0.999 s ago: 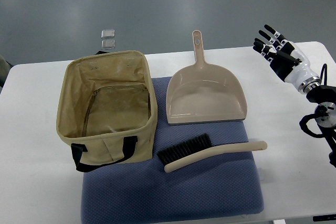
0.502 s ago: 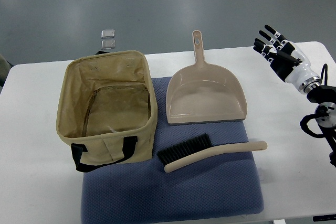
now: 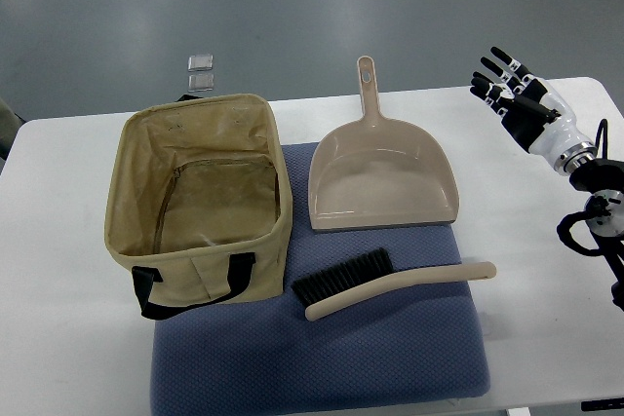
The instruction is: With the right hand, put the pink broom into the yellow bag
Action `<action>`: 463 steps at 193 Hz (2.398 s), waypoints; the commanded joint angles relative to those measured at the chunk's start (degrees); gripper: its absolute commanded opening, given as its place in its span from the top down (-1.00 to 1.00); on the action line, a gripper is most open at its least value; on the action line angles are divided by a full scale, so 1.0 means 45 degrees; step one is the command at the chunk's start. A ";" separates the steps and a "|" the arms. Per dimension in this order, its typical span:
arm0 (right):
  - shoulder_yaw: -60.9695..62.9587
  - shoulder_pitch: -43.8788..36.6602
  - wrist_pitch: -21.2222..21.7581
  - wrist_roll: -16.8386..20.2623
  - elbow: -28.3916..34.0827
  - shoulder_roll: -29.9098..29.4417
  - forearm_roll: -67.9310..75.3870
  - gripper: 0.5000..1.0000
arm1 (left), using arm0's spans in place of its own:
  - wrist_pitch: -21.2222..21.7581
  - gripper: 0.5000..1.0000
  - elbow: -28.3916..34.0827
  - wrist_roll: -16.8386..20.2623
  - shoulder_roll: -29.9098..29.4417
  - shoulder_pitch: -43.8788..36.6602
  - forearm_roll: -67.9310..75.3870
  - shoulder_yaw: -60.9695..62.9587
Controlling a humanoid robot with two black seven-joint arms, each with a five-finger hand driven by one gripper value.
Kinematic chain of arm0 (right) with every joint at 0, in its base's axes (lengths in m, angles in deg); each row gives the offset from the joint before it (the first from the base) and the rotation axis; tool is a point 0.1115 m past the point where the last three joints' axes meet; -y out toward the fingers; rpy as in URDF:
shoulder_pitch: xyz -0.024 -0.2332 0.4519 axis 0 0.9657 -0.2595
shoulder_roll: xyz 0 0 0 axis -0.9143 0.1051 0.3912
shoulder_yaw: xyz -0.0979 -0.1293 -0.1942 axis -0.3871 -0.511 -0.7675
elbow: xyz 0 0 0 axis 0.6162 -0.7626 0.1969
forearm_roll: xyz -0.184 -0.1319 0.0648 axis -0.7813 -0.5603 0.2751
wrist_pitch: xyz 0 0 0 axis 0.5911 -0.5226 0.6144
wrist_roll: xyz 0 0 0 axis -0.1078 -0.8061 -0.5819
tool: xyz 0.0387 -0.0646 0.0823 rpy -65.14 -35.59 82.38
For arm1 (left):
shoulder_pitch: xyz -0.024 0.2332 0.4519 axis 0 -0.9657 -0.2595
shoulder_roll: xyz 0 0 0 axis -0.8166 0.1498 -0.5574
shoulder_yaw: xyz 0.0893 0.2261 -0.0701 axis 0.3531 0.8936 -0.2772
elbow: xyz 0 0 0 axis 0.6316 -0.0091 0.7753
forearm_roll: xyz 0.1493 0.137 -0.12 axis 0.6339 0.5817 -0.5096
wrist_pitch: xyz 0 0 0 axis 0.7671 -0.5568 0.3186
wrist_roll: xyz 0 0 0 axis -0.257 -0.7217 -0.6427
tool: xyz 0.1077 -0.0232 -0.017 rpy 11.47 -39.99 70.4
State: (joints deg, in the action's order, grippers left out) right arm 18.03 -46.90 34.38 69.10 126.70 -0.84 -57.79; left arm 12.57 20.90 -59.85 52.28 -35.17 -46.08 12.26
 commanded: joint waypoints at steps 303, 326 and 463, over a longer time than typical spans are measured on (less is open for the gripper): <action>-0.2880 -0.0063 0.4062 -0.0117 0.4374 0.4780 -0.8963 -0.69 | 0.0004 -1.00 -0.0001 0.0000 0.0000 0.0000 0.0000 0.0000; -0.3545 -0.0121 0.4023 -0.0117 0.5567 0.5308 -1.0469 -0.69 | 0.0004 -1.00 -0.0001 0.0000 0.0000 0.0000 0.0000 0.0000; -0.7568 0.0035 0.0019 0.0527 0.7696 0.6714 -1.2246 -0.69 | -0.0015 -1.00 -0.0001 0.0000 0.0000 0.0000 0.0000 0.0000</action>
State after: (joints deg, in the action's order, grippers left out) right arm -14.77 -47.02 34.77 71.46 160.20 29.25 -112.94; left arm 12.58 20.90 -59.85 52.28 -35.17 -46.08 12.26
